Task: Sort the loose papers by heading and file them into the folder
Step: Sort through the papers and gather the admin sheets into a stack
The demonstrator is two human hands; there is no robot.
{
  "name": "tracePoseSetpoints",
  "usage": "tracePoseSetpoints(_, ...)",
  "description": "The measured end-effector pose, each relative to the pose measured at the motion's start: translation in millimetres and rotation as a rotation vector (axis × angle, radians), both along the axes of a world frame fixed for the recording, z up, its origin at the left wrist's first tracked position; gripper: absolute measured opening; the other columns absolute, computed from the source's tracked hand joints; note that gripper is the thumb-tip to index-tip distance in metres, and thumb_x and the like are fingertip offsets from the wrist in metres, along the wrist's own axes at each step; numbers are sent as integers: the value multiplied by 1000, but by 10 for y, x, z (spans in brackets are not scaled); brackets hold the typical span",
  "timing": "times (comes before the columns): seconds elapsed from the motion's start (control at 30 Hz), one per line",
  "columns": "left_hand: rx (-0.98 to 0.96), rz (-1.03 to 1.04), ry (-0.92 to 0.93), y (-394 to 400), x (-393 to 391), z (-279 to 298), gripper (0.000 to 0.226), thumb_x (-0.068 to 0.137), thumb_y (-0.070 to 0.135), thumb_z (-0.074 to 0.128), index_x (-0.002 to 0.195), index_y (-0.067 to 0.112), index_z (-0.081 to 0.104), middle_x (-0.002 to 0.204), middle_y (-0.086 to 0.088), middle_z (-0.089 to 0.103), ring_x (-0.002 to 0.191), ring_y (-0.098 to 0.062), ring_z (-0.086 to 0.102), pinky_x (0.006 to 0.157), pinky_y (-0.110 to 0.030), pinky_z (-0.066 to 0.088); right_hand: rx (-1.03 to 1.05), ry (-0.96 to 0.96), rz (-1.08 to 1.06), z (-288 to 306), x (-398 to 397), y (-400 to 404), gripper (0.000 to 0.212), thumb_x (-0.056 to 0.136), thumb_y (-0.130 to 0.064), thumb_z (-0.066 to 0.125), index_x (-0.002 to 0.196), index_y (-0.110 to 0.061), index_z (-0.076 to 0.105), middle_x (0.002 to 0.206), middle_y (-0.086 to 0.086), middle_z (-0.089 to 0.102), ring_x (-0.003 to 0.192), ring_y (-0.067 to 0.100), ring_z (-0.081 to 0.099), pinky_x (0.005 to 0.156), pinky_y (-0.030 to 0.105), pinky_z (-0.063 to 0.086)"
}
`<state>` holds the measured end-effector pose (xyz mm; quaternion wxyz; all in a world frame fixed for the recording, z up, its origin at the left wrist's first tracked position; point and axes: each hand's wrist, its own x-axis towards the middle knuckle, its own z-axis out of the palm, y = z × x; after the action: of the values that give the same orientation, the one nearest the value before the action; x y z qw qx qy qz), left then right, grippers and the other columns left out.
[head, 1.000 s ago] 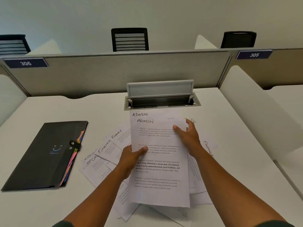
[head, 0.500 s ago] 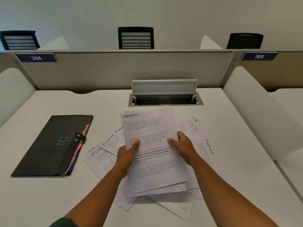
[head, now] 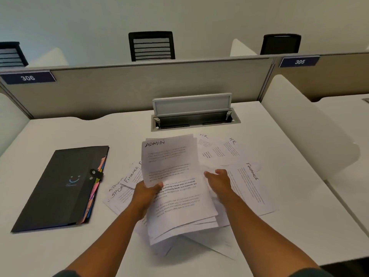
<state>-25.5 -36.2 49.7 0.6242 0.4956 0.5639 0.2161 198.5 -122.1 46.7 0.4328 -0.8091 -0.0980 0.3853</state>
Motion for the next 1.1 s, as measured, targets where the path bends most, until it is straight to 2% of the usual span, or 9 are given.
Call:
tracePoseSetpoints(0.17,-29,8,51,161,-187,-31,28,91,17,68,117,19,59,105,-6,69,93,-27,66,81,-45,53,-552,-79,-340,-122,171,-205,82,74,-27,78,137,-6,30,144,19,30,129,33,35,107,43,37)
tracePoseSetpoints(0.33,-26,-10,107,260,-278,-122,32,91,18,68,121,18,57,103,-5,67,90,-25,64,79,-44,52,-639,29,-583,-287,219,-405,96,61,-15,87,134,-7,26,143,20,22,127,34,31,109,43,36)
tracePoseSetpoints(0.5,-41,-68,116,293,-231,-158,29,90,15,69,116,18,56,104,-6,65,85,-22,62,81,-43,51,-705,-70,-584,-374,171,-372,94,57,-22,87,127,-14,24,131,20,28,112,32,37,96,43,44)
tracePoseSetpoints(0.6,-39,-89,114,332,-215,-156,31,89,14,70,116,19,56,108,-7,64,91,-25,61,83,-43,50,-637,-81,-623,-464,178,-318,106,57,-23,89,134,-17,16,131,21,26,111,31,38,92,41,47)
tracePoseSetpoints(0.67,-35,-95,108,356,-202,-152,31,89,13,70,116,19,55,108,-6,63,92,-26,60,83,-44,49,-542,-17,-733,-539,255,-320,104,64,-30,85,136,-16,11,134,19,25,115,29,39,101,42,44)
tracePoseSetpoints(0.77,-33,-92,96,407,-201,-131,32,89,13,70,118,17,55,106,-5,63,88,-23,60,83,-44,49,-265,72,-852,-608,307,-319,73,90,-51,49,147,-13,24,144,15,39,126,31,43,112,52,31)
tracePoseSetpoints(0.87,-13,-98,96,490,-209,-112,33,90,14,69,119,19,54,108,-4,63,91,-24,61,87,-47,50,-214,-93,-901,-550,244,-223,45,97,-28,48,138,-11,40,129,13,57,114,32,57,102,48,45)
tracePoseSetpoints(0.97,-14,-87,87,579,-224,-108,37,89,16,70,123,18,55,113,-5,63,100,-29,60,92,-51,49,-59,-203,-629,-431,95,-175,46,81,-5,61,125,-9,48,118,15,63,98,34,64,84,44,57)
tracePoseSetpoints(1.1,-43,-60,68,638,-233,-125,38,89,16,71,123,16,55,113,-6,64,99,-29,60,92,-49,49,101,-131,-318,-373,63,-62,40,86,-8,66,123,-12,51,118,9,64,93,20,59,83,30,51)
